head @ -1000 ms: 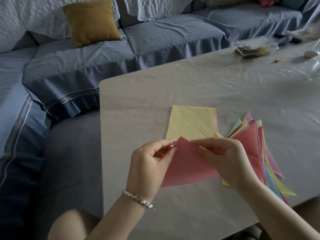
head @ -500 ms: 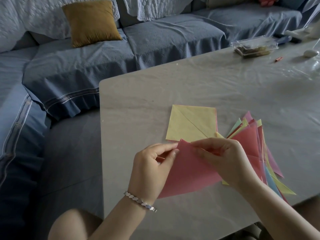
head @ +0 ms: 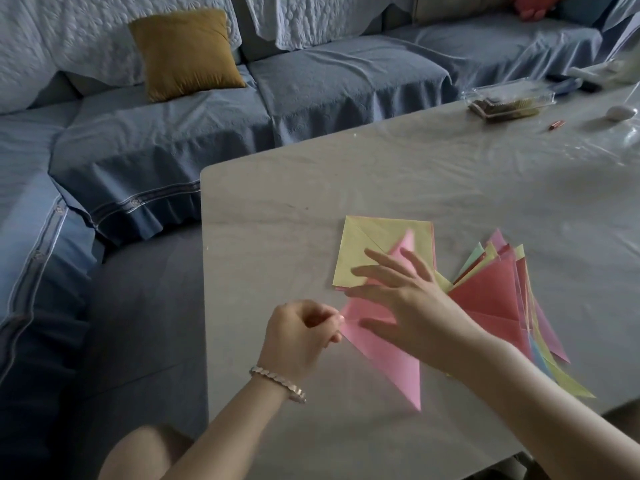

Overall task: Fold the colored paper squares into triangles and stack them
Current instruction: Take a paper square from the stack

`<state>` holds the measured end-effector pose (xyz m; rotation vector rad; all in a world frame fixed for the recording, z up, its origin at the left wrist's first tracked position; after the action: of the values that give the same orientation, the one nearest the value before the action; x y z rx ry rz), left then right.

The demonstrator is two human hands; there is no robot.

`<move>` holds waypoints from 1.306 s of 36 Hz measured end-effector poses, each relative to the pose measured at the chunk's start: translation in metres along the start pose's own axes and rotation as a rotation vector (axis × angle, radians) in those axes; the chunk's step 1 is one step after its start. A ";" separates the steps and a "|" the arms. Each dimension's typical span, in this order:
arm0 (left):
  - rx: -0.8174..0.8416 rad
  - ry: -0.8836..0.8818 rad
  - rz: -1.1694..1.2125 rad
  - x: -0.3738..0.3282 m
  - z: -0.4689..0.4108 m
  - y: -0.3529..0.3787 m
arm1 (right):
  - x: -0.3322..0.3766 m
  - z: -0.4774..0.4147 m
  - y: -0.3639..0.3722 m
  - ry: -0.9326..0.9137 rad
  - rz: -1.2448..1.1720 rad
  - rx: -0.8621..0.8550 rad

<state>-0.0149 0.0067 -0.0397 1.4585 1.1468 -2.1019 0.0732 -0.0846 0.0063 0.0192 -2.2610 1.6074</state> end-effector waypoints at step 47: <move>-0.062 -0.242 -0.093 0.092 -0.024 0.002 | -0.101 -0.022 0.122 0.188 0.067 0.548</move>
<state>-0.0370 0.0392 -0.1262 1.1065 1.1930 -2.2106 0.1472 -0.0418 -0.1294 -0.0644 -1.6435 2.1163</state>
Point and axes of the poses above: each hand's wrist, its own z-axis away from the middle knuckle, its own y-axis out of the palm, x = y × z, the point moved 10 cm from there along -z, towards the middle knuckle, and after that the axes turned 6 degrees about -x, right-handed, at the moved point
